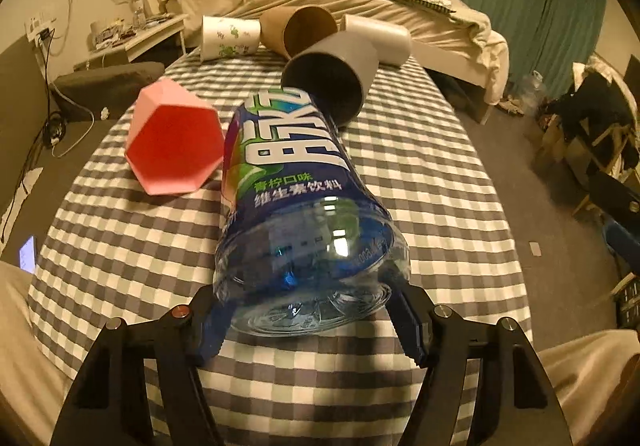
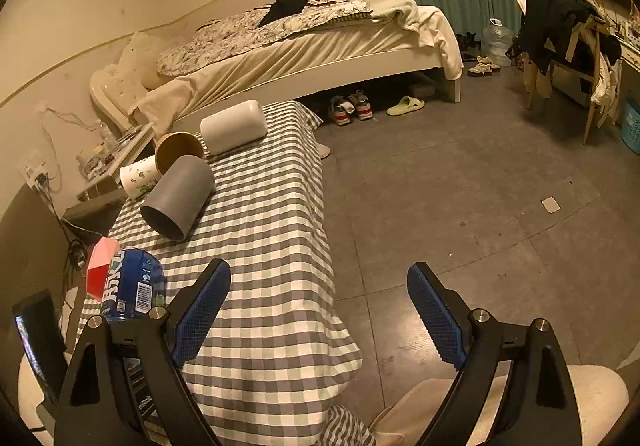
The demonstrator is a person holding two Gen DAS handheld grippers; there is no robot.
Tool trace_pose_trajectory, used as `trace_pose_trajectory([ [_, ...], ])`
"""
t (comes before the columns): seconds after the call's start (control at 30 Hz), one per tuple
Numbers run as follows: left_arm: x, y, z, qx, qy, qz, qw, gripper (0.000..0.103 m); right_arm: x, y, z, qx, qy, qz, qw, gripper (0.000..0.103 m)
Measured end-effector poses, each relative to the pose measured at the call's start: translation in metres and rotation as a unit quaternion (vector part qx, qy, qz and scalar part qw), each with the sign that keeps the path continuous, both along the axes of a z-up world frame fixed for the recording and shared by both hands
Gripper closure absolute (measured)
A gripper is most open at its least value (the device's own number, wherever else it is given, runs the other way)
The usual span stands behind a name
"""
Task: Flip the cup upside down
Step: 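Rotate the held bottle with the left gripper so its base points down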
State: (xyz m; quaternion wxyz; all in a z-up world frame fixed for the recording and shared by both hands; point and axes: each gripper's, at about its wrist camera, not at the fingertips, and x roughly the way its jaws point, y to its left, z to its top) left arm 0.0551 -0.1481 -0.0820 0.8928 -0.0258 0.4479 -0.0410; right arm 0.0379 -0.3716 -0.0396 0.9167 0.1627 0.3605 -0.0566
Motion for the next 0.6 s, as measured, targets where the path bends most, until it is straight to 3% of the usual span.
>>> trace_pose_trajectory([
  [0.27, -0.013, 0.006, 0.038, -0.002, -0.044, -0.028, 0.9987, 0.034, 0.003, 0.015, 0.002, -0.018, -0.002, 0.013, 1.000, 0.013],
  [0.6, 0.002, 0.027, 0.058, -0.031, -0.038, -0.008, 0.9988, 0.036, 0.001, 0.026, 0.002, -0.040, 0.000, 0.026, 0.999, 0.013],
])
